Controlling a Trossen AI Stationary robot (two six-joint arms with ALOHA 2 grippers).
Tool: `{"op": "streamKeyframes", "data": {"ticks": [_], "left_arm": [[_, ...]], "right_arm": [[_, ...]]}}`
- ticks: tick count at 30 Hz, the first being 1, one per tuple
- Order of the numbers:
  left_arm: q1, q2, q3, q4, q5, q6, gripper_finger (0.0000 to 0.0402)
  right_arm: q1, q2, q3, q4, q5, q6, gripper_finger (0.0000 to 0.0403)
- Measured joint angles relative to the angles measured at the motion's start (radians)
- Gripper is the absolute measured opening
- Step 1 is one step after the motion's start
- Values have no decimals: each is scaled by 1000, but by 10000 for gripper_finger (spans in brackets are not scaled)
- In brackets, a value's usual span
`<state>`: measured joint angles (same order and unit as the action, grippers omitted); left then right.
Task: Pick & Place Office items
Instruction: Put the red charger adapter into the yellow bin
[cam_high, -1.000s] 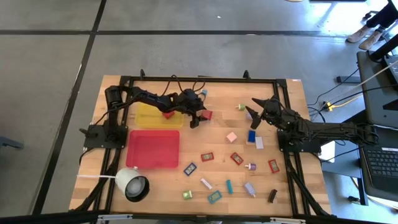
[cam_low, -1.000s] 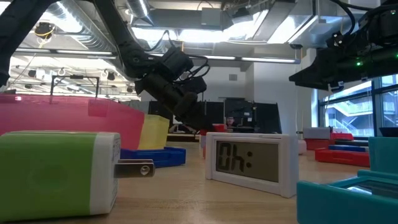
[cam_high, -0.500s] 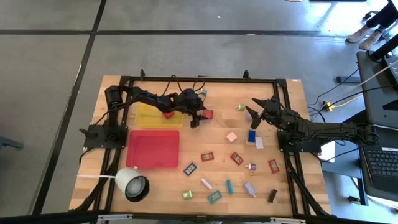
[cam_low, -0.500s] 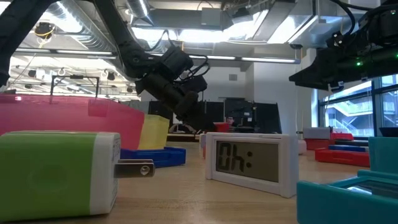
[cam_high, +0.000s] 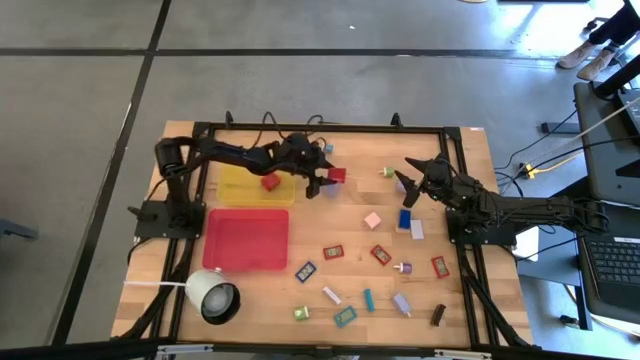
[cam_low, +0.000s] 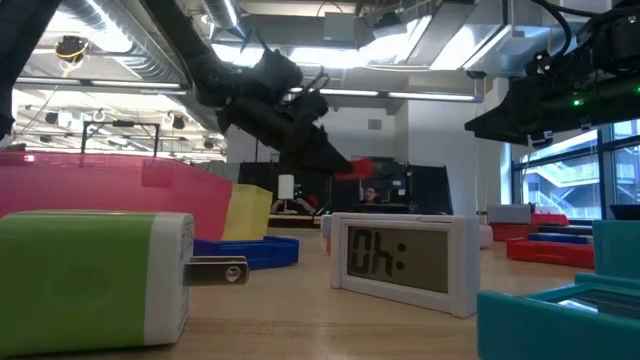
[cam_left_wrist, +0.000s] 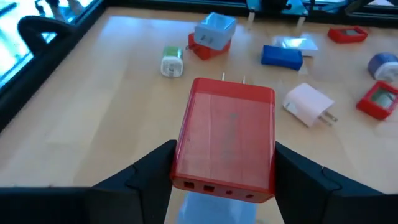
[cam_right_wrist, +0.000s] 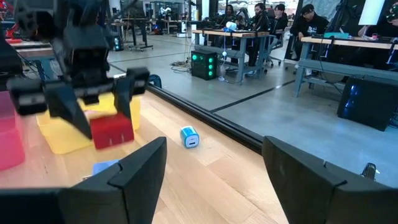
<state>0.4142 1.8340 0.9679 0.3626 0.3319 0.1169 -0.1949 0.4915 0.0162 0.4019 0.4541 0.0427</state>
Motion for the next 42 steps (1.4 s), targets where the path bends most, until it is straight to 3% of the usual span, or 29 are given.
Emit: {"op": "streamKeyframes", "data": {"ticks": [10,16,23,29,34,42], "left_arm": [[9,-210,-22,-240,-11,32,223],[11,-362,-183,-214,-83,-2,225],[11,-577,-397,-180,-239,-118,226],[11,-739,-533,-189,-451,-218,227],[12,-794,-614,-226,-536,-314,227],[12,-795,-685,-275,-551,-440,228]], "right_arm": [[0,0,0,0,0,0,269],[0,0,0,0,-1,0,269],[0,0,0,-1,-1,0,269],[0,0,0,0,0,0,269],[0,0,0,0,2,0,269],[0,0,0,0,2,0,269]]}}
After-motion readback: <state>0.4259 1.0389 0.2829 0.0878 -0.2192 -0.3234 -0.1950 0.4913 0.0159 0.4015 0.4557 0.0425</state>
